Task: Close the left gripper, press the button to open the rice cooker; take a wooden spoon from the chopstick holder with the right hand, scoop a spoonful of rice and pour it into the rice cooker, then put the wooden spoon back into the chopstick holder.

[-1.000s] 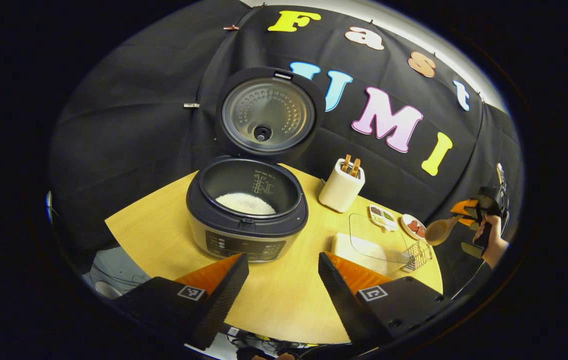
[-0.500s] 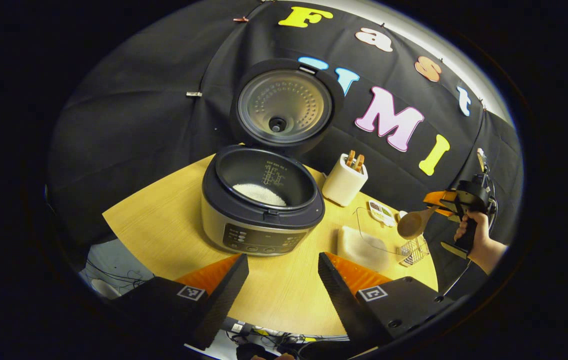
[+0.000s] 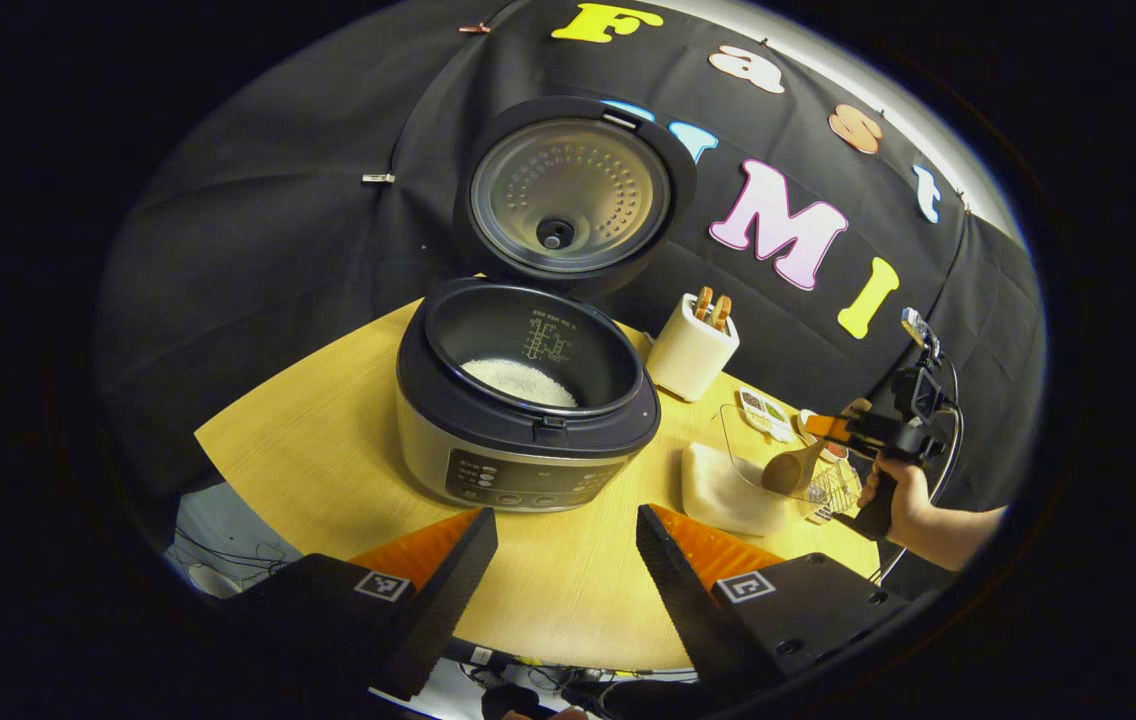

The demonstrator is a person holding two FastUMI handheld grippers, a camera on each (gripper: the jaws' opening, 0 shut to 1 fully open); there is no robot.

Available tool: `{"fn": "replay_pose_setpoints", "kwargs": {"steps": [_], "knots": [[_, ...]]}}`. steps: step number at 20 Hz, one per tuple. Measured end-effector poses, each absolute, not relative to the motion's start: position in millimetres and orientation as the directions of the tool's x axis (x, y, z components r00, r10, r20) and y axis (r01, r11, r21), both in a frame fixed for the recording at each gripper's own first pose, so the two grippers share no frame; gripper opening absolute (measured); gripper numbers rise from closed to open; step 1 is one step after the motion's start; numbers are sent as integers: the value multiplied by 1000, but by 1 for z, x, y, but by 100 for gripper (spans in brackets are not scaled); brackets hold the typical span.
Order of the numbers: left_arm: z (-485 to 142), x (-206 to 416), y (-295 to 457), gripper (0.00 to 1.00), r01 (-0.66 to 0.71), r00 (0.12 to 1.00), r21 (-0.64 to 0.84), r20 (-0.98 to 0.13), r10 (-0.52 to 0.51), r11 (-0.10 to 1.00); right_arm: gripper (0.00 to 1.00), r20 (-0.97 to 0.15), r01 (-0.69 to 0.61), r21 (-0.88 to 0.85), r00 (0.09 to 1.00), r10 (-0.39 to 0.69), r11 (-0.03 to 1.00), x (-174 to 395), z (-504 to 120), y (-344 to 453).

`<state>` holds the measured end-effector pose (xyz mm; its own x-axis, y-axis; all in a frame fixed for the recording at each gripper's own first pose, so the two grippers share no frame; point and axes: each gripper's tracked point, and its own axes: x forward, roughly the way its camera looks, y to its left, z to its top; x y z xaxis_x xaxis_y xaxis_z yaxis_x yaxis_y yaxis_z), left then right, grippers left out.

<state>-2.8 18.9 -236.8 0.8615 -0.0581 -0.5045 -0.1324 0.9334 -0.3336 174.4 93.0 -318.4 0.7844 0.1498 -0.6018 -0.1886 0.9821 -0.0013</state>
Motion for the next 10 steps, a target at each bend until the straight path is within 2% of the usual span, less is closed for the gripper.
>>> {"fn": "replay_pose_setpoints", "kwargs": {"steps": [7, 8, 9, 10], "knots": [[-241, -4, 22, 95, -139, 858, -349, -510, -63, 927, 17, -628, -233, 45, 750, 209, 971, 142, -336, 131], [-241, -6, 23, 92, -145, 860, -352, -508, -58, 925, 17, -636, -236, 62, 739, 221, 970, 136, -338, 139], [-241, -7, 25, 95, -153, 860, -355, -507, -53, 922, 17, -645, -230, 90, 727, 233, 969, 131, -341, 147], [-243, -8, 26, 95, -159, 860, -358, -508, -50, 920, 17, -653, -220, 124, 716, 247, 967, 128, -341, 155]]}}
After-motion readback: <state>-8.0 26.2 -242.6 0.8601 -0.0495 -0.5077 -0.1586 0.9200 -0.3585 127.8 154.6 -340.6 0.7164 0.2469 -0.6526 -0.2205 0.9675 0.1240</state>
